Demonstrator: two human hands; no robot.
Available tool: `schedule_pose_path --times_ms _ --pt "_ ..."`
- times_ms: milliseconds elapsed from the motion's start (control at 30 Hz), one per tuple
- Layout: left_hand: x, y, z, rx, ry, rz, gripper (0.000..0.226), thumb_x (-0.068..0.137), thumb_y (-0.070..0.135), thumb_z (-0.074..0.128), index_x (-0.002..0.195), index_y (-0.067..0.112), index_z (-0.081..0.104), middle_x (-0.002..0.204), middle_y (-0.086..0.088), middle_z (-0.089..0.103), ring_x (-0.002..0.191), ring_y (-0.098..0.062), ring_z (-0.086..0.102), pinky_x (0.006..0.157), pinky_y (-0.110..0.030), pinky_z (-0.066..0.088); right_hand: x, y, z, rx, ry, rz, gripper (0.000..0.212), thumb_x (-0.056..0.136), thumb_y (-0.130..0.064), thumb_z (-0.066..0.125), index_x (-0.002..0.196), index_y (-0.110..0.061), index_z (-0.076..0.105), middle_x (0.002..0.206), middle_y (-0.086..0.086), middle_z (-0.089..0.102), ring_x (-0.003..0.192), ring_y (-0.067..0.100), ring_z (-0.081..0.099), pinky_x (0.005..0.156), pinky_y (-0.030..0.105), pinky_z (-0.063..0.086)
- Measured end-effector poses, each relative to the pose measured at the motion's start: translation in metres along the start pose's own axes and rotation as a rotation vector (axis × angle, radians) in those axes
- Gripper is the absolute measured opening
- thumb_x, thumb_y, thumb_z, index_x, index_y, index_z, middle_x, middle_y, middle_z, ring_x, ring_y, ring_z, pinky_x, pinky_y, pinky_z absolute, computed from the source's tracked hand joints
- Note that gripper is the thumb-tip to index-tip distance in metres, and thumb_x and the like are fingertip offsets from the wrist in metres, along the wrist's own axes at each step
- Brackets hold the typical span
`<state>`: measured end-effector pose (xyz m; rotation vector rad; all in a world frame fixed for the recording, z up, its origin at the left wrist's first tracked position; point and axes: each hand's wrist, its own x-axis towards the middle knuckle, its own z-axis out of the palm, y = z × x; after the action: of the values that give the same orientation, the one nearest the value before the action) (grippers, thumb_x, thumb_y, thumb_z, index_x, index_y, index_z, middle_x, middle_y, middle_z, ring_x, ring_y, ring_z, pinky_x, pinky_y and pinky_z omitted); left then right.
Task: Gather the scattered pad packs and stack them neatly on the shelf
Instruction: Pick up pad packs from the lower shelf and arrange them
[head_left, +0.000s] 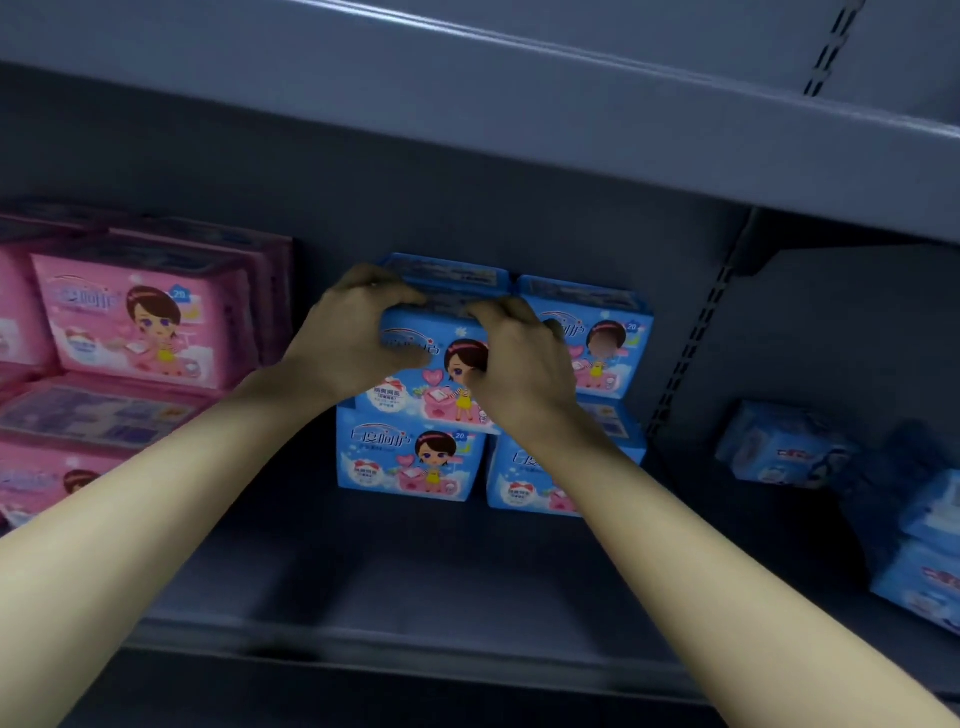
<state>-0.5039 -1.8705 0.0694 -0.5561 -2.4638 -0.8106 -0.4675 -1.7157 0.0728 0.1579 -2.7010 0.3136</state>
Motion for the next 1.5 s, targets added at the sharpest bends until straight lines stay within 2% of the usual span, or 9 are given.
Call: schedule_pose_path --times_ms 233,367,467,633,767,867,1100,1300,1500 --pt "0.001 -0.006 -0.003 0.002 0.047 -0.015 0.057 0.064 0.009 0.082 0.117 0.012 0.064 0.128 -0.011 0.048 0.118 -0.024 0.049 0.097 -0.023 0.033 0.001 0.001 0.001 0.027 0.035 -0.057 0.052 0.088 -0.014 0.063 0.136 -0.019 0.045 0.136 0.004 0.046 0.116 0.032 0.049 0.100 0.031 0.032" --pt "0.002 -0.009 -0.003 0.012 0.071 -0.018 0.056 0.064 0.007 0.082 0.117 0.011 0.064 0.128 -0.012 0.048 0.118 -0.025 0.048 0.099 -0.025 0.034 0.003 -0.002 0.001 0.034 0.045 -0.066 0.053 0.088 -0.007 0.061 0.137 -0.017 0.045 0.138 0.004 0.045 0.118 0.031 0.048 0.103 0.032 0.030" --pt "0.003 -0.014 -0.004 0.013 0.087 -0.012 0.056 0.063 0.006 0.082 0.117 0.010 0.064 0.126 -0.013 0.049 0.118 -0.024 0.048 0.096 -0.016 0.029 0.003 -0.003 -0.001 0.044 0.032 -0.082 0.057 0.087 -0.001 0.057 0.140 -0.017 0.042 0.140 0.004 0.043 0.120 0.029 0.046 0.106 0.033 0.029" --pt "0.004 -0.017 -0.003 0.019 0.082 -0.009 0.056 0.065 0.006 0.081 0.118 0.010 0.063 0.126 -0.014 0.049 0.118 -0.024 0.048 0.094 -0.013 0.027 0.008 -0.003 0.003 0.042 0.042 -0.077 0.060 0.086 0.004 0.055 0.140 -0.019 0.042 0.140 0.004 0.044 0.118 0.031 0.045 0.101 0.030 0.031" --pt "0.004 -0.018 -0.002 0.016 0.075 -0.006 0.056 0.066 0.007 0.080 0.119 0.010 0.063 0.126 -0.014 0.049 0.118 -0.024 0.048 0.096 -0.018 0.030 0.012 -0.001 0.008 0.023 0.050 -0.071 0.056 0.086 0.004 0.056 0.136 -0.018 0.045 0.139 0.003 0.044 0.116 0.033 0.044 0.094 0.030 0.034" --pt "0.004 -0.018 0.000 0.033 0.055 -0.008 0.057 0.067 0.010 0.080 0.121 0.010 0.061 0.127 -0.014 0.049 0.117 -0.026 0.048 0.098 -0.025 0.034 0.013 0.000 0.008 0.017 0.047 -0.078 0.058 0.085 0.004 0.057 0.137 -0.017 0.044 0.139 0.004 0.044 0.117 0.033 0.045 0.098 0.030 0.032" --pt "0.005 -0.018 0.002 0.055 0.029 -0.007 0.059 0.069 0.011 0.079 0.124 0.010 0.058 0.128 -0.016 0.048 0.117 -0.030 0.048 0.098 -0.029 0.035 0.014 0.001 0.012 0.014 0.052 -0.067 0.057 0.085 0.004 0.056 0.137 -0.017 0.043 0.139 0.004 0.043 0.117 0.035 0.043 0.089 0.032 0.036" --pt "0.002 -0.018 0.002 0.048 0.001 -0.014 0.059 0.072 0.012 0.077 0.126 0.011 0.056 0.130 -0.016 0.045 0.120 -0.032 0.045 0.101 -0.035 0.036 0.010 0.000 0.012 -0.009 0.055 -0.087 0.058 0.085 0.006 0.053 0.138 -0.015 0.041 0.138 0.005 0.043 0.116 0.034 0.044 0.096 0.031 0.031" --pt "0.000 -0.019 0.005 0.046 0.001 -0.009 0.057 0.073 0.011 0.075 0.126 0.010 0.055 0.129 -0.018 0.046 0.118 -0.037 0.045 0.103 -0.041 0.037 0.009 -0.001 0.018 0.018 0.044 -0.070 0.061 0.083 0.009 0.054 0.137 -0.015 0.041 0.140 0.004 0.040 0.115 0.036 0.042 0.090 0.031 0.033"
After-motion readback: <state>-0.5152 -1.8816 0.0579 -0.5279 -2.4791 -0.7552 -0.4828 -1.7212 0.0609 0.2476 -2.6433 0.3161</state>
